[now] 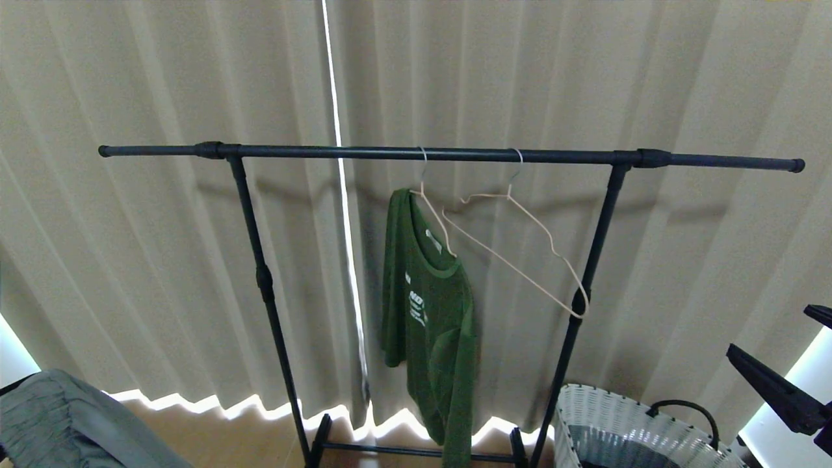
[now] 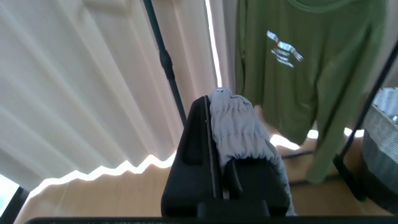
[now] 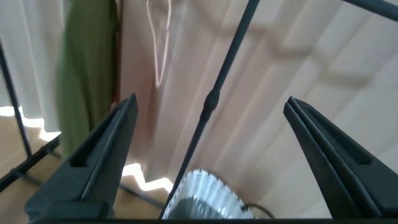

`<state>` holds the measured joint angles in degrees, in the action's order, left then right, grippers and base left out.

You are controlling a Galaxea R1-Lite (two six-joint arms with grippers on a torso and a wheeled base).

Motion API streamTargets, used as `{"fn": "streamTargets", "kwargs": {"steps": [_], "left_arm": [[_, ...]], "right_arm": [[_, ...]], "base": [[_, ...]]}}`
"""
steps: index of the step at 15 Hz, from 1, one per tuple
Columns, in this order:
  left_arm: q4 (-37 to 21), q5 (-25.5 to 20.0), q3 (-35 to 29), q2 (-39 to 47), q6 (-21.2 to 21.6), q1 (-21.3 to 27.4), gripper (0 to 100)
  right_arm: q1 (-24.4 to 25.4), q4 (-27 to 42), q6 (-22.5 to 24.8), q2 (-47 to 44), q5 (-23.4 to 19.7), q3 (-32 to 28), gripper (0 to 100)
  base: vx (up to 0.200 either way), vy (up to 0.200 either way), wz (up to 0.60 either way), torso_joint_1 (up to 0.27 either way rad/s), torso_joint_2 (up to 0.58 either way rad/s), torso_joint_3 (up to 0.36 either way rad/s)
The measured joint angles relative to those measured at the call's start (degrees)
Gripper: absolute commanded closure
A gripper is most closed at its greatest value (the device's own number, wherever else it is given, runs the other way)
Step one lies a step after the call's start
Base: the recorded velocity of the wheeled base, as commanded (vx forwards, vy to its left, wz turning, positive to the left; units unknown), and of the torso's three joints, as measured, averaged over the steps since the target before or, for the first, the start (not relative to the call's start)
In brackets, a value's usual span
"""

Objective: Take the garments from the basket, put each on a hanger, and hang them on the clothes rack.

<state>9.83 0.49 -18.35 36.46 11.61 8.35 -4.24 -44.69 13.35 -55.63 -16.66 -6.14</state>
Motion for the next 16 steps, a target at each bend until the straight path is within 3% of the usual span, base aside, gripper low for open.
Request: {"fn": "streamTargets", "kwargs": {"steps": [5, 10, 13, 16], "left_arm": [[0.00, 0.02, 0.02, -0.05, 0.00, -0.01, 100], [0.40, -0.02, 0.51, -0.11, 0.18, 0.07, 100], [0.44, -0.06, 0.77, -0.13, 0.27, 0.20, 100], [0.40, -0.05, 0.93, -0.20, 0.33, 0.27, 100]], "right_arm": [[0.04, -0.02, 0.06, 0.09, 0.00, 0.26, 0], [3.04, 0.29, -0.33, 0.28, -1.29, 1.49, 0], [4.46, 6.02, -0.87, -0.38, -1.34, 0.09, 0], [6.41, 20.93, -0.88, -3.11, -1.17, -9.67, 0]], "base": [[0.200, 0.000, 0.00, 0.004, 0.00, 0.003], [0.000, 0.000, 0.00, 0.000, 0.00, 0.000], [0.000, 0.000, 0.00, 0.000, 0.00, 0.000], [0.000, 0.000, 0.00, 0.000, 0.00, 0.000]]}}
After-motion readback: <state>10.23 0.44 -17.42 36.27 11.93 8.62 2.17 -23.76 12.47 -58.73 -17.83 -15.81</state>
